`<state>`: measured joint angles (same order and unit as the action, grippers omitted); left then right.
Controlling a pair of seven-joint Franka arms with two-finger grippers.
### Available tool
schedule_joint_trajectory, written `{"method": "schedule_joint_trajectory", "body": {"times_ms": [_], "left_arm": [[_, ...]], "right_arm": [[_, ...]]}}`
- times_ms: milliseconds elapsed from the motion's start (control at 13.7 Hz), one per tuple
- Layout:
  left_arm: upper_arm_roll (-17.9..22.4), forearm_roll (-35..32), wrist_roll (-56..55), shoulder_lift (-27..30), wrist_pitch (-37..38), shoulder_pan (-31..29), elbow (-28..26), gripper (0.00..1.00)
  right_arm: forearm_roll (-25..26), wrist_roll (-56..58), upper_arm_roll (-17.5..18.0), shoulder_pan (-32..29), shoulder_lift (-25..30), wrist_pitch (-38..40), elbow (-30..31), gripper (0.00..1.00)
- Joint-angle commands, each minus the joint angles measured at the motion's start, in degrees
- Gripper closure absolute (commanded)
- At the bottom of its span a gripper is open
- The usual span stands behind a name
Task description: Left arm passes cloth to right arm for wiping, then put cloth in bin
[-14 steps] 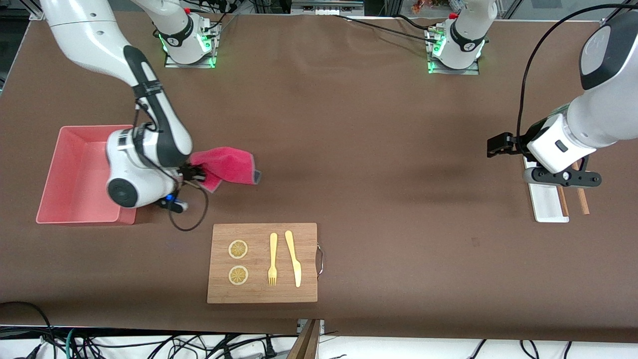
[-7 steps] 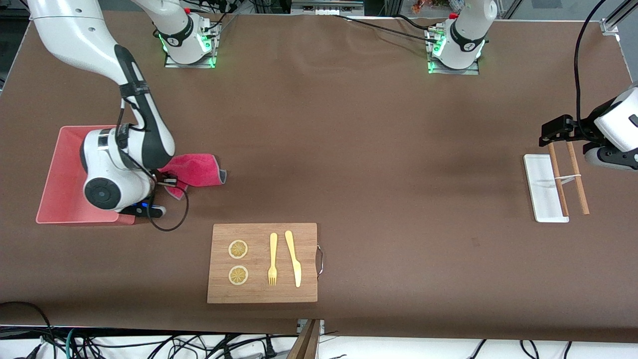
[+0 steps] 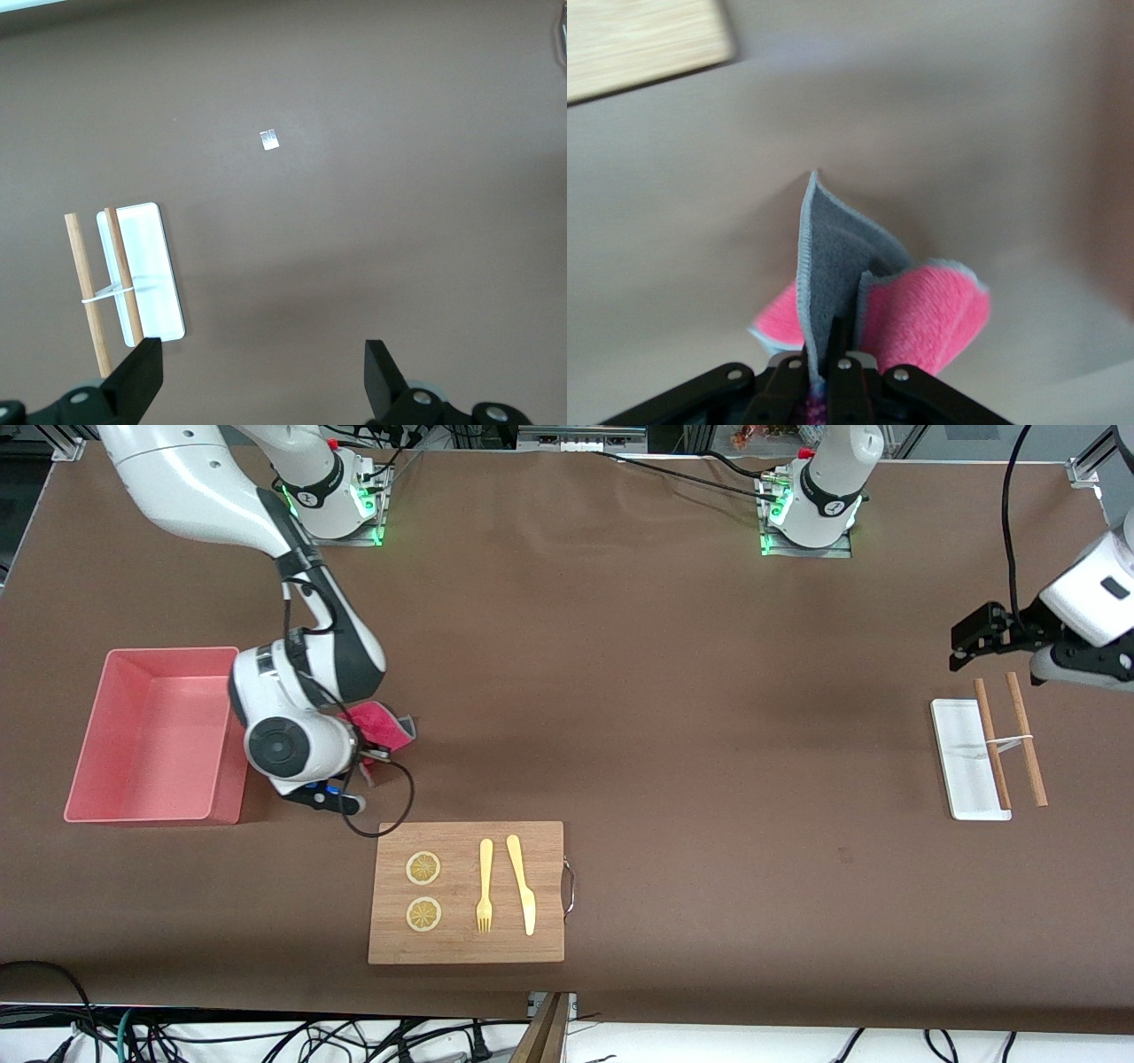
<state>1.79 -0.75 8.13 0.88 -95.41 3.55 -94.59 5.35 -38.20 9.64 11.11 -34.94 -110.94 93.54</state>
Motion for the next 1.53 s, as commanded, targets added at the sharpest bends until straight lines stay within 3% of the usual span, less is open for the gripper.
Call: {"method": "schedule_joint_trajectory", "body": {"times_ms": [0, 437, 655, 873, 1092, 1310, 1456], "left_arm": [[1.02, 0.66, 1.36, 1.4, -1.54, 0.84, -2.53, 0.0], [0.85, 0.05, 1.19, 1.14, 0.21, 0.84, -1.83, 0.0], [0.85, 0.05, 1.27, 1.14, 1.27, 0.84, -1.56, 0.0], [0.41, -0.04, 1.01, 1.14, 2.42, 1.19, -1.47, 0.0], [0.41, -0.13, 1.01, 1.14, 2.51, 1.2, -1.47, 0.0], [0.41, -0.13, 1.01, 1.14, 2.68, 1.11, -1.47, 0.0], [0.41, -0.13, 1.01, 1.14, 2.68, 1.11, -1.47, 0.0]], "right_arm": [[-0.41, -7.57, 3.53, 0.66, -1.27, -3.04, -0.29, 1.0], [-7.71, -22.42, 10.91, 2.51, -4.08, -14.2, -1.17, 1.0], [-8.68, -26.3, 12.24, 2.6, -4.61, -17.9, -1.78, 1.0], [-16.92, -28.6, 13.29, 2.6, -4.96, -22.21, -4.5, 1.0], [-21.69, -29.04, 13.56, 2.6, -4.96, -22.22, -5.74, 1.0], [-20.56, -26.85, 13.39, 2.07, -4.96, -18.63, -3.99, 1.0], [-19.5, -20.37, 10.68, 1.11, -4.79, -12.32, -2.85, 1.0]]}}
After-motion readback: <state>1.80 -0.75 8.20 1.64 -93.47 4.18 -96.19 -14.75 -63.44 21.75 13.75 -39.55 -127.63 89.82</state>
